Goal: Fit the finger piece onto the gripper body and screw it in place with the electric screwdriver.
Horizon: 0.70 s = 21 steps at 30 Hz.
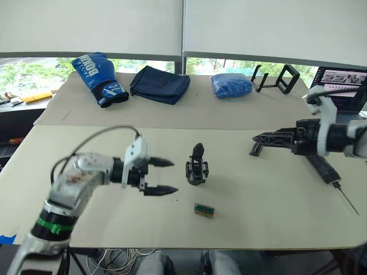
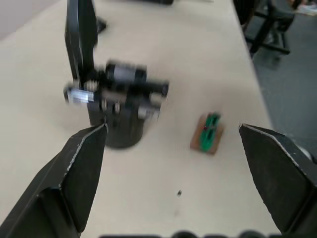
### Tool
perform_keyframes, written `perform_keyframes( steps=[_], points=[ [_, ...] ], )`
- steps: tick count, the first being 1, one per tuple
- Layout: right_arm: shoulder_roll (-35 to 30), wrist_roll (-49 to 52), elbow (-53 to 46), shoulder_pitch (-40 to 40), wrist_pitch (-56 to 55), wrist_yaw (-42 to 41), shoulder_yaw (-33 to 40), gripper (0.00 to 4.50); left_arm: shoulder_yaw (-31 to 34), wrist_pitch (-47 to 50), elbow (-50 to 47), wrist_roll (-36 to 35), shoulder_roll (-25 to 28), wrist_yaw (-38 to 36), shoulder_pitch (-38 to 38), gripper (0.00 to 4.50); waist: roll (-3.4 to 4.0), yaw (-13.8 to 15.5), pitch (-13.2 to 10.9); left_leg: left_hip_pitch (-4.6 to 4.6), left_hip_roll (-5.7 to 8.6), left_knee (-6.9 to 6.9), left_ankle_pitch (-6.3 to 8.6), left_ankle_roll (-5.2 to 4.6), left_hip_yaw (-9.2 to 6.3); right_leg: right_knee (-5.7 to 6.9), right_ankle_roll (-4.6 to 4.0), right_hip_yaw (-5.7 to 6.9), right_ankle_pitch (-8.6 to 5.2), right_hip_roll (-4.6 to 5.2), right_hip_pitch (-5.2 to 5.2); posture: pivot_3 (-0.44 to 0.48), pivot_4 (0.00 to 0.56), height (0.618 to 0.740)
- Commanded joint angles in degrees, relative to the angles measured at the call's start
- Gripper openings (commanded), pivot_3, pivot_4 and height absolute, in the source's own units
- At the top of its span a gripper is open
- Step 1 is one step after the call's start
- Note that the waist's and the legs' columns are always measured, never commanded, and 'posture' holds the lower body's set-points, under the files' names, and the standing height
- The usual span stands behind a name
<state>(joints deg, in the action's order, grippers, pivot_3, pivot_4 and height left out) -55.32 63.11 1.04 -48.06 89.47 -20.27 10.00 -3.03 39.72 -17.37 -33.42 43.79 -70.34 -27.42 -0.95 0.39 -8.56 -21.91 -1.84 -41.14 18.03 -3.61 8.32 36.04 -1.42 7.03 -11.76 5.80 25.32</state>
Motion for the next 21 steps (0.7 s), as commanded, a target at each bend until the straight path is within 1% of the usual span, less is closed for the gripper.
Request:
perform_keyframes(
  steps=[1,4,7,10,13,15,18,21],
  points=[
    [4.1,-9.5,15.5,-9.6,3.0,5.2,-4.8,4.5,4.9,7.9,-5.4,-10.6,4.6,-3.5,-4.7,4.46,0.03,-0.3,0.0,0.01,0.03,0.01,-0.01,0.01,0.01,0.03,0.02,0.02,-0.02,-0.25,0.0,0.0,0.15,0.74],
    [8.5,-18.3,30.3,-16.6,1.6,7.3,-6.0,4.5,6.4,10.0,-6.8,-14.1,5.7,-2.6,-7.5,4.46,0.09,-0.6,0.0,-0.03,0.07,0.1,-0.03,0.04,0.07,-0.03,0.09,0.01,-0.05,-0.38,0.04,0.0,0.15,0.74],
    [11.4,-27.7,43.5,-21.7,-9.0,5.7,-10.1,4.5,7.7,13.3,-7.3,-18.6,6.9,-2.1,-11.2,4.46,0.11,-0.6,-0.1,-0.08,0.11,0.12,-0.05,0.08,0.08,0.02,0.13,0.07,-0.07,-0.46,0.04,0.0,0.15,0.74],
    [13.4,-33.4,52.1,-25.1,-14.5,2.9,-11.6,4.5,8.1,15.2,-7.3,-21.2,7.9,-1.8,-13.2,4.46,0.23,-0.7,-0.1,-0.08,0.16,0.14,-0.07,0.11,0.07,0.02,0.17,0.08,-0.09,-0.46,0.04,0.0,0.15,0.74],
    [15.8,-39.5,59.1,-26.4,-21.7,-2.2,-14.6,4.5,8.6,14.2,-6.5,-21.1,8.1,-0.7,-15.8,4.46,0.27,-1.2,-0.2,-0.03,0.16,0.16,-0.09,0.15,0.07,0.03,0.18,0.08,-0.09,-0.48,0.02,0.0,0.15,0.74],
    [17.3,-42.2,62.4,-26.9,-24.8,-3.7,-14.6,4.5,8.7,13.8,-5.8,-21.0,8.4,-0.3,-16.5,4.46,0.29,-1.5,-0.2,0.0,0.16,0.18,-0.13,0.21,0.06,0.03,0.18,0.08,-0.09,-0.5,0.02,0.0,0.15,0.74],
    [19.2,-45.4,65.7,-27.4,-28.3,-6.0,-14.4,4.5,8.3,12.2,-5.2,-19.5,8.1,0.9,-16.8,4.46,0.46,-1.7,-0.3,0.13,0.16,0.26,-0.17,0.29,0.08,0.06,0.18,0.05,-0.09,-0.52,0.0,0.0,0.15,0.74],
    [20.9,-47.7,68.3,-27.6,-31.1,-7.2,-13.5,4.5,8.0,11.5,-4.6,-18.7,7.9,1.8,-17.1,4.46,0.48,-2.0,-0.3,0.16,0.13,0.28,-0.22,0.37,0.07,0.1,0.17,0.04,-0.08,-0.56,0.01,0.0,0.15,0.74]
  ],
)
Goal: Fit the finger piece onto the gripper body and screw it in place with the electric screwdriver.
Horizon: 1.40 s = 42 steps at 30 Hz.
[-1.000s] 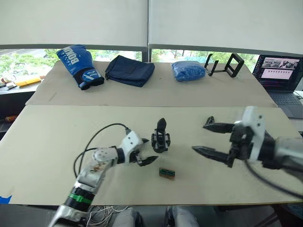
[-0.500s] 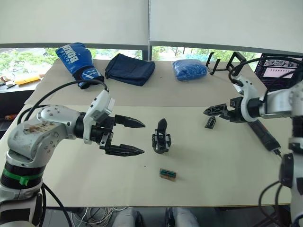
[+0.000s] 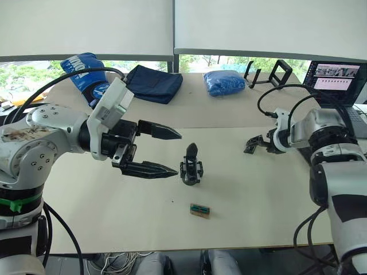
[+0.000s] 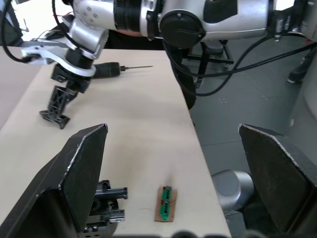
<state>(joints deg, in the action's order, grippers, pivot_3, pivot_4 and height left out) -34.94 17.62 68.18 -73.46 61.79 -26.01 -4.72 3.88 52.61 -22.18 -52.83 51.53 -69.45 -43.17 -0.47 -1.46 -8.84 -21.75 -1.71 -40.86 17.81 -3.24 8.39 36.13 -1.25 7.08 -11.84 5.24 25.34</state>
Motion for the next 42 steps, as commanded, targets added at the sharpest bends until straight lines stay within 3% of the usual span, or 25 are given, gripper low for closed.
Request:
perform_keyframes(
  steps=[1,4,9,11,12,17,21,24,26,29,32,33,39,42],
  points=[
    [0.9,-3.1,1.8,-2.2,-4.2,-2.1,1.2,4.5,1.1,-1.6,0.2,0.7,0.1,1.1,-1.4,4.46,0.0,-0.3,0.0,0.01,-0.01,0.01,-0.01,0.01,0.0,0.01,0.0,-0.01,0.0,-0.01,0.0,0.0,0.15,0.74],
    [2.1,-4.8,3.3,-1.9,-6.7,-2.7,2.5,3.66,1.3,-1.5,0.1,0.6,0.0,1.9,-1.5,4.5,0.0,-0.8,0.0,0.04,-0.02,0.01,-0.01,0.02,0.0,0.03,0.0,-0.02,0.0,-0.01,-0.02,0.0,0.15,0.74],
    [3.1,-7.9,4.3,-2.2,-8.7,-6.7,2.5,1.88,1.4,-1.6,0.1,0.6,0.0,2.7,-1.1,4.5,0.01,-1.0,0.0,0.11,-0.03,0.02,-0.03,0.05,-0.02,0.04,0.0,-0.06,0.0,-0.01,-0.06,0.0,0.15,0.74],
    [2.8,-11.3,3.8,-2.1,-9.9,-13.2,-1.2,1.26,1.3,-1.6,0.1,0.6,0.0,2.8,-1.1,4.5,0.01,-1.0,0.0,0.12,-0.04,0.03,-0.03,0.06,-0.02,0.05,0.0,-0.07,0.0,-0.02,-0.06,0.0,0.15,0.74],
    [2.6,-12.9,3.5,-2.1,-10.5,-16.4,-2.9,1.24,1.3,-1.6,0.1,0.5,0.0,2.9,-1.1,4.5,0.01,-1.0,0.0,0.12,-0.04,0.03,-0.03,0.06,-0.02,0.05,-0.01,-0.08,0.0,-0.02,-0.06,0.0,0.15,0.74],
    [-3.9,-21.7,-5.8,-0.7,-15.8,-45.0,-17.3,1.24,0.1,-2.2,-1.2,1.0,0.2,1.6,0.3,4.5,0.23,-0.7,-0.1,0.09,0.0,0.02,-0.03,0.06,-0.03,0.03,0.0,-0.11,0.0,-0.03,-0.05,0.0,0.15,0.74],
    [-17.0,-20.4,-32.9,9.9,-12.9,-60.5,-22.2,1.24,-1.6,-5.6,-2.5,3.1,0.8,-1.6,3.0,4.5,0.35,0.2,-0.2,-0.03,0.02,0.01,-0.03,0.05,-0.09,0.03,0.0,-0.1,0.0,-0.02,-0.01,0.0,0.15,0.74],
    [-29.4,-17.4,-56.8,27.3,-12.7,-61.4,-18.6,1.24,-4.4,-9.9,-1.9,6.1,-0.5,-3.9,3.0,4.5,0.35,1.6,-0.2,-0.12,-0.01,-0.03,-0.02,0.07,-0.32,-0.04,0.15,-0.08,-0.11,-0.04,-0.05,0.0,0.15,0.74],
    [-34.2,-15.6,-65.9,37.5,-14.9,-59.8,-14.8,1.24,-5.5,-10.5,-1.5,6.3,-1.7,-4.5,2.3,4.5,0.33,1.9,-0.2,-0.16,-0.02,-0.08,-0.02,0.07,-0.32,-0.01,0.23,-0.09,-0.21,-0.07,-0.06,0.0,0.15,0.74],
    [-35.0,-15.4,-70.2,45.5,-17.0,-54.6,-10.9,1.24,-6.2,-10.8,-1.4,6.5,-2.0,-5.7,1.8,4.5,0.33,1.2,-0.2,-0.04,0.01,-0.14,-0.02,0.07,-0.17,0.08,0.26,-0.13,-0.22,-0.07,-0.07,0.0,0.15,0.74],
    [-34.3,-14.6,-71.5,48.5,-15.9,-52.1,-8.9,1.24,-6.7,-11.2,-1.0,7.0,-2.3,-6.2,1.5,4.5,0.32,0.6,-0.2,0.31,-0.05,-0.13,-0.06,0.08,-0.01,0.1,0.55,-0.38,-0.38,-0.08,-0.26,0.0,0.15,0.74],
    [-34.1,-14.4,-71.7,48.9,-15.0,-51.7,-8.5,2.29,-6.9,-11.3,-1.0,7.1,-2.4,-6.4,1.4,4.5,0.32,0.6,-0.2,0.42,-0.1,-0.11,-0.06,0.09,0.03,0.11,0.56,-0.46,-0.39,-0.08,-0.31,0.0,0.15,0.74],
    [-35.8,-11.4,-75.2,49.5,-6.8,-52.3,-9.1,4.37,-7.6,-12.5,-1.3,7.9,-2.9,-7.9,1.4,4.5,0.32,0.8,-0.2,0.44,-0.1,-0.09,-0.08,0.09,0.06,0.2,0.5,-0.98,-0.39,-0.18,-0.25,0.0,0.15,0.74],
    [-37.1,-10.8,-75.4,48.7,-3.7,-52.8,-10.2,4.47,-7.8,-12.7,-1.5,8.3,-3.1,-8.0,1.3,4.5,0.32,1.0,-0.2,0.38,-0.09,-0.09,-0.07,0.07,0.07,0.17,0.35,-0.98,-0.3,-0.18,-0.21,0.0,0.15,0.74]
  ],
)
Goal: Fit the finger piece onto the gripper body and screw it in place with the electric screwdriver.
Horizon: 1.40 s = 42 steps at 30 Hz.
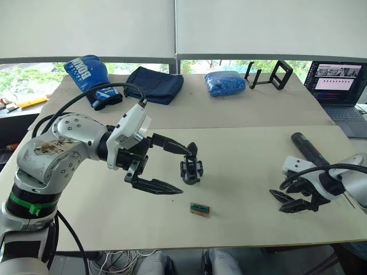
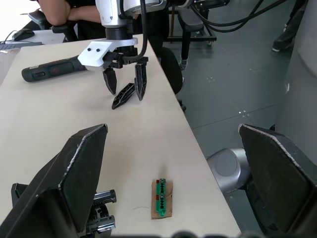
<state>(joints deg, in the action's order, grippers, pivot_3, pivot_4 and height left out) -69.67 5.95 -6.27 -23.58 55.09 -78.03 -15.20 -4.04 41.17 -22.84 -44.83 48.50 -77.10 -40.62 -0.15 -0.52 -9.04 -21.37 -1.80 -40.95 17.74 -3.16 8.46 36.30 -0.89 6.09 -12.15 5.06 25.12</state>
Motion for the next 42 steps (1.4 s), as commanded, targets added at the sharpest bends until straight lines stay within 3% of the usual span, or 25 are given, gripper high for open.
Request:
perform_keyframes(
  steps=[1,10,11,17,19,20,24,28,32,34,38,42],
  points=[
    [-2.7,0.9,-0.8,-1.2,3.2,-0.9,-0.1,4.47,0.2,-1.3,-1.0,0.4,-0.1,-0.4,-1.3,4.5,0.0,0.0,0.0,0.0,0.01,0.0,0.0,-0.01,0.0,-0.01,0.01,0.0,-0.01,0.0,0.0,0.0,0.15,0.74],
    [-2.3,0.7,1.9,-0.5,2.5,0.5,-1.7,4.47,0.7,-1.1,-1.0,0.4,0.0,-0.6,-1.9,4.5,-0.01,0.4,0.0,0.0,0.01,0.0,0.0,-0.02,0.01,-0.02,0.12,-0.03,-0.07,0.0,0.0,0.0,0.15,0.74],
    [-2.1,0.6,2.1,-0.4,2.2,0.8,-1.8,3.96,0.6,-1.1,-0.8,0.5,-0.2,-0.5,-2.1,4.5,-0.01,0.4,0.0,0.0,0.0,0.0,0.01,-0.02,0.01,-0.02,0.12,-0.03,-0.07,-0.01,0.0,0.0,0.15,0.74],
    [-3.1,0.8,-0.9,2.3,-1.6,1.7,-1.2,1.93,0.5,2.7,0.8,-1.0,-0.6,0.8,-3.9,4.5,-0.01,0.6,0.0,0.0,0.0,0.0,0.0,-0.02,0.02,-0.02,0.12,-0.02,-0.07,-0.03,-0.01,0.0,0.15,0.74],
    [-2.5,0.3,-0.5,4.4,-8.1,3.1,0.5,1.24,0.9,4.0,1.9,-1.8,-1.9,2.6,-4.5,4.5,-0.03,0.6,0.0,0.01,-0.01,0.0,0.0,-0.02,0.01,-0.02,0.16,-0.02,-0.09,-0.05,-0.02,0.0,0.15,0.74],
    [-1.7,0.7,-0.1,6.1,-12.9,3.7,2.2,1.1,1.4,3.8,2.3,-1.9,-3.3,4.2,-4.5,4.5,-0.11,0.7,0.1,0.01,-0.01,-0.01,0.0,-0.02,0.01,-0.02,0.18,-0.03,-0.11,-0.05,-0.02,0.0,0.15,0.74],
    [3.9,1.8,-1.7,9.5,-19.8,11.6,11.2,1.1,5.3,8.4,3.1,-4.6,-9.5,16.1,-3.2,4.5,-0.9,0.3,0.1,0.13,-0.08,0.0,0.0,-0.02,0.0,-0.07,0.19,-0.09,-0.1,-0.12,-0.16,0.0,0.15,0.74],
    [14.0,5.3,-9.0,8.9,-12.3,23.4,23.8,1.1,8.9,12.5,3.4,-8.2,-12.1,23.3,-1.2,4.5,-0.75,-0.3,-0.1,0.21,-0.15,0.0,-0.03,0.03,0.07,0.16,0.11,-0.43,-0.04,0.06,-0.02,0.0,0.15,0.74],
    [22.2,10.3,-19.9,7.7,-5.2,31.5,29.9,1.1,12.2,14.6,7.5,-11.4,-17.3,31.8,-2.3,4.5,-0.71,0.7,0.0,0.2,-0.07,0.02,-0.06,0.09,-0.03,0.53,-0.15,-0.51,0.03,-0.13,0.05,0.0,0.15,0.74],
    [26.8,11.5,-24.0,4.3,-5.0,35.9,30.1,1.1,12.9,15.3,9.4,-11.1,-19.6,36.2,-3.1,4.5,-0.72,1.0,0.0,0.18,-0.04,-0.02,-0.06,0.09,-0.05,0.49,-0.16,-0.62,0.04,-0.27,0.01,0.0,0.15,0.74],
    [28.7,5.6,-26.3,0.6,-21.3,36.6,21.8,1.1,12.3,12.5,10.5,-8.0,-28.2,46.5,-4.7,4.5,-0.72,1.1,0.0,0.17,0.11,0.0,-0.05,0.09,-0.04,0.45,-0.15,-0.68,0.03,-0.27,0.02,0.0,0.15,0.74],
    [37.8,10.9,-27.4,-3.8,-15.0,42.6,19.7,1.1,10.9,12.3,7.4,-9.8,-29.5,43.6,-2.0,4.5,-0.78,1.0,0.0,0.16,0.11,0.09,-0.05,0.09,-0.07,0.41,-0.15,-0.88,0.03,-0.64,-0.02,0.0,0.15,0.74]
  ],
)
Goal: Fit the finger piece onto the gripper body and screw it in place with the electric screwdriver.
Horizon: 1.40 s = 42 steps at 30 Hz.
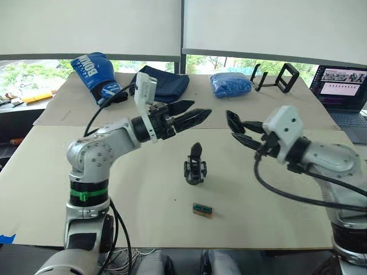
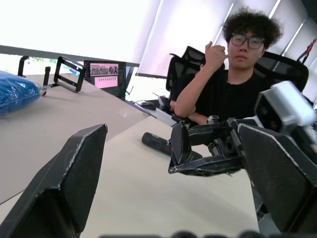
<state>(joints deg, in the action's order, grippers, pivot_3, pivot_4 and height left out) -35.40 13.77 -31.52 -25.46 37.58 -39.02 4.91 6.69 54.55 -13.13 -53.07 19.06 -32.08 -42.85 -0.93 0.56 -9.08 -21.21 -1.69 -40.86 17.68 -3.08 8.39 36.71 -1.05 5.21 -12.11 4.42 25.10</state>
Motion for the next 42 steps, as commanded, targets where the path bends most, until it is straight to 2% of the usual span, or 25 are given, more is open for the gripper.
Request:
perform_keyframes(
  steps=[1,4,7,8,17,22,25,26,32,42],
  points=[
    [5.0,4.0,-2.7,-2.4,3.4,4.0,-1.1,1.1,0.8,-1.1,-1.1,-1.7,0.0,-1.6,0.0,4.5,0.01,-0.1,0.0,-0.01,0.0,0.0,0.0,0.0,0.03,0.0,0.0,-0.02,0.0,0.01,0.06,0.0,0.15,0.74],
    [7.7,4.3,-3.5,-2.9,5.9,6.7,-2.7,1.1,1.7,-1.2,1.0,-2.9,0.6,-3.5,-0.1,4.5,0.01,-0.1,0.0,0.01,-0.04,-0.03,-0.03,0.06,0.03,0.05,-0.02,0.01,-0.01,-0.03,0.06,0.0,0.15,0.74],
    [9.1,5.1,-3.8,-3.4,7.0,8.1,-3.4,1.1,1.6,-0.7,1.0,-3.5,1.1,-4.9,-0.6,3.71,0.01,-0.3,0.0,0.01,-0.03,-0.04,-0.04,0.07,0.03,0.06,-0.03,-0.01,-0.01,-0.02,0.06,0.0,0.15,0.74],
    [8.9,5.3,-4.2,-3.6,6.8,7.8,-3.9,1.1,1.3,-0.8,1.2,-3.1,1.2,-4.9,-0.9,3.66,0.01,-0.4,0.0,0.01,-0.03,-0.03,-0.04,0.07,0.02,0.05,-0.02,-0.01,-0.01,-0.02,0.06,0.0,0.15,0.74],
    [7.6,8.3,-7.8,-3.2,8.0,7.4,-6.4,1.1,1.4,-2.5,4.1,-1.1,-0.6,-2.2,-2.2,3.66,0.01,-0.4,0.0,0.0,-0.02,-0.01,-0.04,0.07,0.0,0.03,-0.03,-0.01,-0.01,-0.03,0.05,0.0,0.15,0.74],
    [6.6,6.3,-7.4,-3.7,7.4,9.4,-7.2,1.1,1.2,-2.4,4.2,-1.2,-1.7,-0.9,-2.9,3.66,0.01,-0.4,0.0,0.0,-0.01,-0.01,-0.04,0.06,0.0,0.02,-0.03,-0.01,-0.01,-0.02,0.05,0.0,0.15,0.74],
    [5.8,3.4,-6.6,-3.8,5.6,11.3,-7.8,1.1,0.9,-1.9,3.1,-1.7,-1.6,-1.5,-2.2,2.93,0.01,-0.5,0.0,0.0,-0.01,0.0,-0.04,0.06,0.0,0.02,-0.03,-0.02,-0.01,-0.02,0.06,0.0,0.15,0.74],
    [5.8,3.1,-6.5,-3.8,5.4,11.6,-7.8,1.1,0.9,-1.9,3.1,-1.7,-1.5,-1.5,-2.1,2.32,0.01,-0.5,0.0,0.0,-0.02,0.0,-0.04,0.07,0.0,0.02,-0.03,-0.02,-0.01,-0.01,0.06,0.0,0.15,0.74],
    [5.0,0.0,-5.8,-2.4,2.1,11.9,-8.7,1.1,1.7,-0.1,2.9,-4.3,-2.1,-0.4,-2.1,0.0,0.01,-0.6,0.0,0.0,-0.02,0.0,-0.04,0.07,0.0,0.01,-0.02,-0.02,-0.02,-0.02,0.06,0.0,0.15,0.74],
    [5.9,-0.9,-5.9,-3.1,1.2,12.9,-7.3,1.1,-0.3,-0.3,4.0,-3.3,-0.9,-2.8,-2.3,0.0,0.01,-0.6,0.0,0.0,-0.02,0.0,-0.04,0.06,0.0,0.01,-0.03,-0.02,-0.02,-0.02,0.06,0.0,0.15,0.74]
  ],
)
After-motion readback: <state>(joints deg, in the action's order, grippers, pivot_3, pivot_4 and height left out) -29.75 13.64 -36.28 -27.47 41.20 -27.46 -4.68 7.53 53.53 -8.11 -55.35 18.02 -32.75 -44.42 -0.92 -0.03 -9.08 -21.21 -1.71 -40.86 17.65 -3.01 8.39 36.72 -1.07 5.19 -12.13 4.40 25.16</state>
